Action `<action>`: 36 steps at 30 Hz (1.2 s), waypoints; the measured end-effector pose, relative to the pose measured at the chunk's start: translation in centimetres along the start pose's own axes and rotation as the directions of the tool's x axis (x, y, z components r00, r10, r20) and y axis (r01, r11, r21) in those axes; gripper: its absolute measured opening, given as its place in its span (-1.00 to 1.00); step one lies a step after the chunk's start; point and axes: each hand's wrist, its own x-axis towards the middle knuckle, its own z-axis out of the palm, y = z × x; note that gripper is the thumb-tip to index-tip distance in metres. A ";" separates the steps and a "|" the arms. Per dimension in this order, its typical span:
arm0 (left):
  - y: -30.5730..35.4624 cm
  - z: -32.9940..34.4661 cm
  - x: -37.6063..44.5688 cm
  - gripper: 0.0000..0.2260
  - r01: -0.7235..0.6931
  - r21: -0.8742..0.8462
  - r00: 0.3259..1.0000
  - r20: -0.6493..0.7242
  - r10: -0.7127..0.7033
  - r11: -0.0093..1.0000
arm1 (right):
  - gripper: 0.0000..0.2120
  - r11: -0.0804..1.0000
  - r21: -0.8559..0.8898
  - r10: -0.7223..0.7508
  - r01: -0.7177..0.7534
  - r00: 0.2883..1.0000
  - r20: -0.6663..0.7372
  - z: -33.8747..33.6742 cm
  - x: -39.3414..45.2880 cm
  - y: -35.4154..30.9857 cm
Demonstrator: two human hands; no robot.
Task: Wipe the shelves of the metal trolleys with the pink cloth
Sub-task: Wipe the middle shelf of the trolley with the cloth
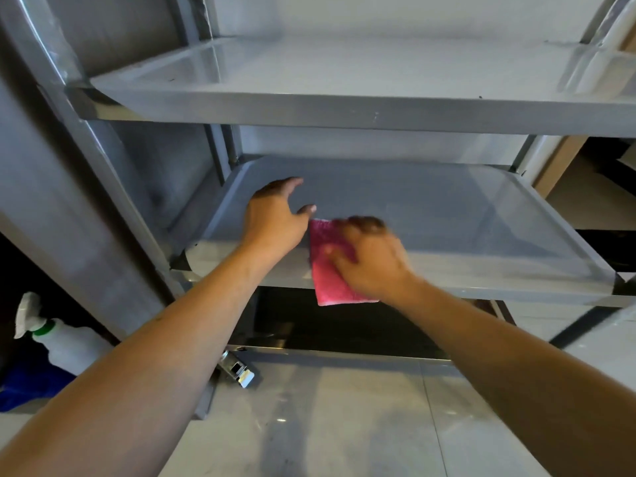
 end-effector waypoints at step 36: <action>0.4 5.5 -1.5 -0.46 -0.144 0.430 0.988 0.117 0.103 0.891 | -0.27 0.759 -0.316 0.630 -0.570 0.765 0.133 -6.0 -4.9 22.5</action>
